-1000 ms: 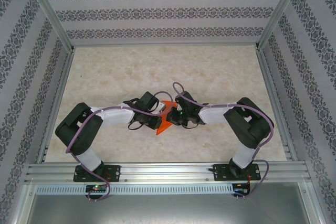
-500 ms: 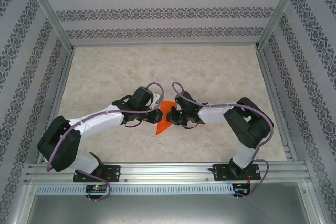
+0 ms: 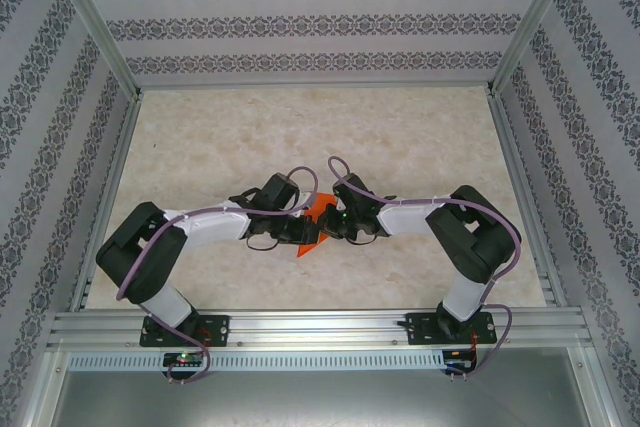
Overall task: Fold a paper plane with a square sheet of paper (pick it up from the middle)
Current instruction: Third fold the triangle at the center of the table.
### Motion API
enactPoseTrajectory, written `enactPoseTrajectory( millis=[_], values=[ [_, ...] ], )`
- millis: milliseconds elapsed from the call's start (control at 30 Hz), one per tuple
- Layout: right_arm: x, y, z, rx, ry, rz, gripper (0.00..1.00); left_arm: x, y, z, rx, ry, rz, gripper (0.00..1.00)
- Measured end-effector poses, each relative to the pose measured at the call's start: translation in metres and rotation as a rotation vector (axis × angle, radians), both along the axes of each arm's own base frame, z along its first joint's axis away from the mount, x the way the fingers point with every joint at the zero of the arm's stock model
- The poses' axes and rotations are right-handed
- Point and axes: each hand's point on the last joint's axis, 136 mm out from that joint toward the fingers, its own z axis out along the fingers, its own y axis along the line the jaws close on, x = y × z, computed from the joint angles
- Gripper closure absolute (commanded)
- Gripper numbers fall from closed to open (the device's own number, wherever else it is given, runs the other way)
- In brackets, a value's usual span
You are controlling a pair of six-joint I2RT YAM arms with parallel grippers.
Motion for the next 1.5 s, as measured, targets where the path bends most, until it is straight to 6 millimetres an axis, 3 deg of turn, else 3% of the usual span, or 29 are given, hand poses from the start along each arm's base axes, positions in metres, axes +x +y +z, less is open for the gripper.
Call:
enactPoseTrajectory(
  millis=[400, 1500],
  values=[
    [0.0, 0.0, 0.0, 0.0, 0.0, 0.0, 0.91, -0.001, 0.006, -0.027, 0.067, 0.036, 0.008, 0.86],
    [0.001, -0.001, -0.001, -0.029, 0.002, 0.01, 0.92, -0.018, 0.028, -0.034, 0.097, 0.003, 0.003, 0.86]
  ],
)
